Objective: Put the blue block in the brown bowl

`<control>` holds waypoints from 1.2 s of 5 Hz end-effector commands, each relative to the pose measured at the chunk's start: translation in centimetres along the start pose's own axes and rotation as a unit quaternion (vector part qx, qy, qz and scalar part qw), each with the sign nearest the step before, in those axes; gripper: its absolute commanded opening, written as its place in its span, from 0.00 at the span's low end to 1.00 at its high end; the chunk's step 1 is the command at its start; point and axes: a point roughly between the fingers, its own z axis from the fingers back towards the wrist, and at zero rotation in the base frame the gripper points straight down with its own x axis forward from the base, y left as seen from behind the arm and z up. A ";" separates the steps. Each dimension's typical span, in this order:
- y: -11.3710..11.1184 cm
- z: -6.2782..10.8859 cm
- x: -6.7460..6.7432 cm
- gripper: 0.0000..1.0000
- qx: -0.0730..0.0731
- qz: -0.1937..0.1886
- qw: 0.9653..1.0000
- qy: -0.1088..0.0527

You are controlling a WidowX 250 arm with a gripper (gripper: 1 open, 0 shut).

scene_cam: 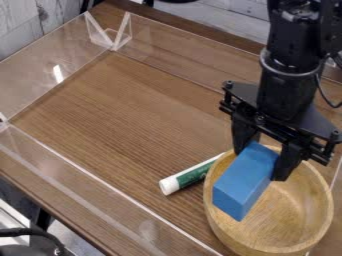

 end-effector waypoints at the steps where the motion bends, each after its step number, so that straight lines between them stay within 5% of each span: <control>1: -0.2 1.4 0.5 1.00 -0.012 -0.001 1.000 -0.022; 6: 0.0 -0.1 0.5 1.00 -0.009 -0.006 1.000 -0.012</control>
